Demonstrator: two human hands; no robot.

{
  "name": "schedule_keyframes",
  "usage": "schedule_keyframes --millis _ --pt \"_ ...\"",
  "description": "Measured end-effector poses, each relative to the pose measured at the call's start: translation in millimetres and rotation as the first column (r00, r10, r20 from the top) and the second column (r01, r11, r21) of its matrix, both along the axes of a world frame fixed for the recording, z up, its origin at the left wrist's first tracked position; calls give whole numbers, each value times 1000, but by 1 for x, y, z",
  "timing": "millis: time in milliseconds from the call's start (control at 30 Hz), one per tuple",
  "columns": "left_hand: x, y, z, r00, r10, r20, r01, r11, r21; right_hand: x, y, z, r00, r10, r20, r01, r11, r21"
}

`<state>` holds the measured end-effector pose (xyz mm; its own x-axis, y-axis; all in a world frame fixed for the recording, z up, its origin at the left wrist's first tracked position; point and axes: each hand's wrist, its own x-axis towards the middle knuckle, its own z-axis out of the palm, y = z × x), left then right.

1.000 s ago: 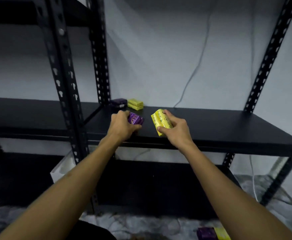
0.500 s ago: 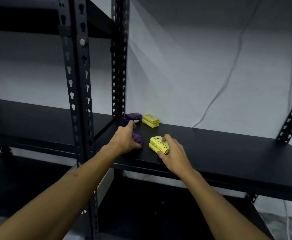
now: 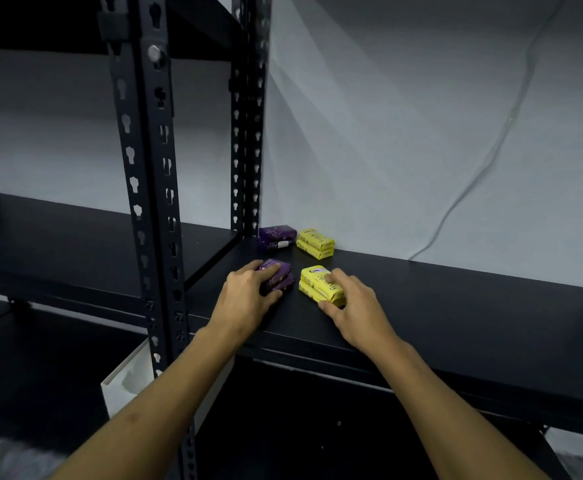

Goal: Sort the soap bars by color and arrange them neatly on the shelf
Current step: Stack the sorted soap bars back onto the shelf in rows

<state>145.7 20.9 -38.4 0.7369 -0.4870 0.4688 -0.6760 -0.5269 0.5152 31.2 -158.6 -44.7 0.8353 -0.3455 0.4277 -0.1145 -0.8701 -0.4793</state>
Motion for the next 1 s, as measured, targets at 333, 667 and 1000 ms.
schedule_keyframes --millis 333,667,1000 --pt "74 -29 6 999 32 -12 -32 999 -14 93 -33 1 999 35 12 -34 999 -18" --pt "108 -44 0 999 8 41 -9 1000 27 131 -50 -3 1000 23 10 -23 998 -51" --pt "79 -29 1 971 232 -55 -227 971 81 97 -31 1 990 -143 17 142 989 39"
